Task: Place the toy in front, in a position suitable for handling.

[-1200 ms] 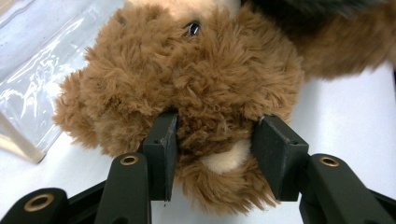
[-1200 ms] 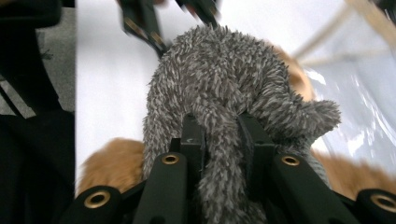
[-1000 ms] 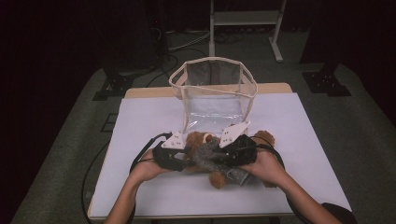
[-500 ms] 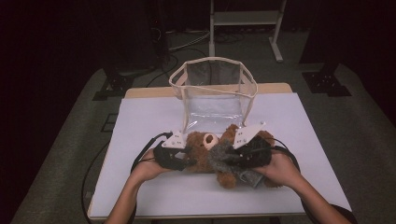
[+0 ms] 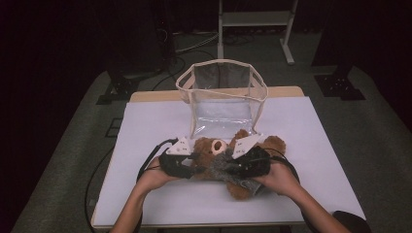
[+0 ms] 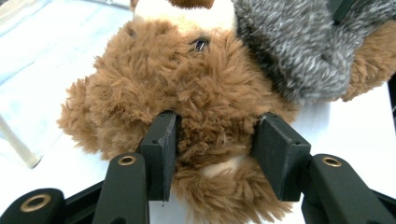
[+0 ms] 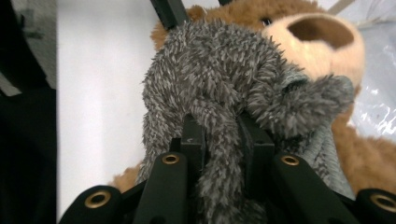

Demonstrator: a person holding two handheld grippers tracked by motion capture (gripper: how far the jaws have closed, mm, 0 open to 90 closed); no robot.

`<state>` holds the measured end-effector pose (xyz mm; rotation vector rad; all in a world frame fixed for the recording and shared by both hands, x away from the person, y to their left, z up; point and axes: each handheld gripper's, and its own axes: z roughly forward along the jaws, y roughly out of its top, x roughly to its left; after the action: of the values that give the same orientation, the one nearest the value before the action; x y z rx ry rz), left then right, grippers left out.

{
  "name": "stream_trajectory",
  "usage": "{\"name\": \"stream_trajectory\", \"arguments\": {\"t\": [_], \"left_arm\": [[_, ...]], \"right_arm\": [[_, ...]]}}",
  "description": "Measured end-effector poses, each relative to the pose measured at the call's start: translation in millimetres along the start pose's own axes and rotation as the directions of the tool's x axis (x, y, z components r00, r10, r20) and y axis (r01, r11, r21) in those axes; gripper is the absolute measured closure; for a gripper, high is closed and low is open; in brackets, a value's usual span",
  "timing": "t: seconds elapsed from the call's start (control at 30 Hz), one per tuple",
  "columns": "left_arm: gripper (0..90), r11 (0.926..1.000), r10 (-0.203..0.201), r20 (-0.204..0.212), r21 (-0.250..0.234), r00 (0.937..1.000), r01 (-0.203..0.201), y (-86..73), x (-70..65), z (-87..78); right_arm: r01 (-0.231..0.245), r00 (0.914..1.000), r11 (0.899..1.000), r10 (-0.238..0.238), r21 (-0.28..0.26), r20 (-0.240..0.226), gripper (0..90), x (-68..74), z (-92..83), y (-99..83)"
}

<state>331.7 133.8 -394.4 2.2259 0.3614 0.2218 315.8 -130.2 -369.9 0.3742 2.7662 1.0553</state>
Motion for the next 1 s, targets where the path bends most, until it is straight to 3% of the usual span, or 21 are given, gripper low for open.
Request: {"name": "stream_trajectory", "arguments": {"t": [0.13, 0.27, 0.33, 0.37, 0.47, 0.5, 0.6, 0.63, 0.73, 0.87, 0.9, 1.0], "left_arm": [[51.7, 0.9997, 0.013, 0.003, 0.019, 0.9999, -0.013, 2.5, -4.9, 3.7], [51.7, 0.9997, 0.018, 0.011, 0.019, 0.9998, -0.018, 1.5, -6.5, 3.3], [51.5, 0.9997, 0.019, 0.012, 0.018, 0.9998, -0.019, 1.0, -6.5, 2.8], [51.2, 0.9996, 0.015, 0.007, 0.026, 0.9999, -0.016, 0.6, -5.0, 0.3], [42.3, 0.9999, 0.008, 0.002, 0.009, 1.0, -0.008, 0.4, -3.6, -4.1], [36.6, 0.9996, -0.02, -0.023, -0.019, 0.9995, 0.019, 2.2, -2.0, -7.9], [39.7, 0.9993, -0.016, -0.026, -0.033, 0.9995, 0.015, 3.3, -2.3, -8.4], [42.9, 0.9997, -0.002, -0.01, -0.025, 0.9999, 0.002, 2.9, -4.6, -4.7], [48.0, 0.9998, 0.019, 0.008, 0.0, 0.9998, -0.019, 3.8, -9.8, 1.0], [49.7, 0.9987, 0.048, 0.045, 0.015, 0.9978, -0.049, 4.3, -13.0, 0.7], [49.8, 0.9983, 0.055, 0.066, 0.016, 0.9963, -0.056, 2.5, -14.0, -0.2], [49.7, 0.9978, 0.063, 0.071, 0.016, 0.9955, -0.064, 1.5, -13.3, -3.2]], "right_arm": [[0.018, 0.9997, 1.0, -0.017, -0.022, 0.019, 73.9, 2.7, -14.2, 11.3], [0.031, 0.9978, 0.998, -0.027, -0.063, 0.06, 73.9, -9.7, -20.0, 32.4], [0.043, 0.9964, 0.997, -0.039, -0.057, 0.075, 73.9, -14.4, -18.9, 34.9], [0.03, 0.9964, 0.999, -0.028, -0.024, 0.08, 73.8, -19.7, -12.0, 34.0], [0.014, 0.9983, 1.0, -0.013, -0.025, 0.057, 73.8, -19.7, -7.1, 27.1], [0.011, 0.9991, 1.0, -0.01, -0.003, 0.04, 73.8, -15.5, -6.3, 19.4], [-0.003, 1.0, 1.0, 0.003, 0.017, -0.007, 73.8, -8.7, -7.4, 8.8], [-0.003, 0.9998, 1.0, 0.003, 0.023, -0.019, 73.8, -6.2, -9.4, 8.7], [0.021, 0.9998, 1.0, -0.021, 0.012, -0.005, 73.8, -4.2, -20.0, 18.1], [0.005, 0.9999, 0.999, -0.005, -0.043, 0.009, 73.7, -16.1, -28.3, 32.9], [-0.016, 0.9999, 0.998, 0.016, -0.066, -0.001, 73.7, -28.3, -26.7, 40.7], [-0.042, 0.9986, 0.998, 0.04, -0.039, -0.035, 73.5, -41.1, -13.4, 41.3]]}}
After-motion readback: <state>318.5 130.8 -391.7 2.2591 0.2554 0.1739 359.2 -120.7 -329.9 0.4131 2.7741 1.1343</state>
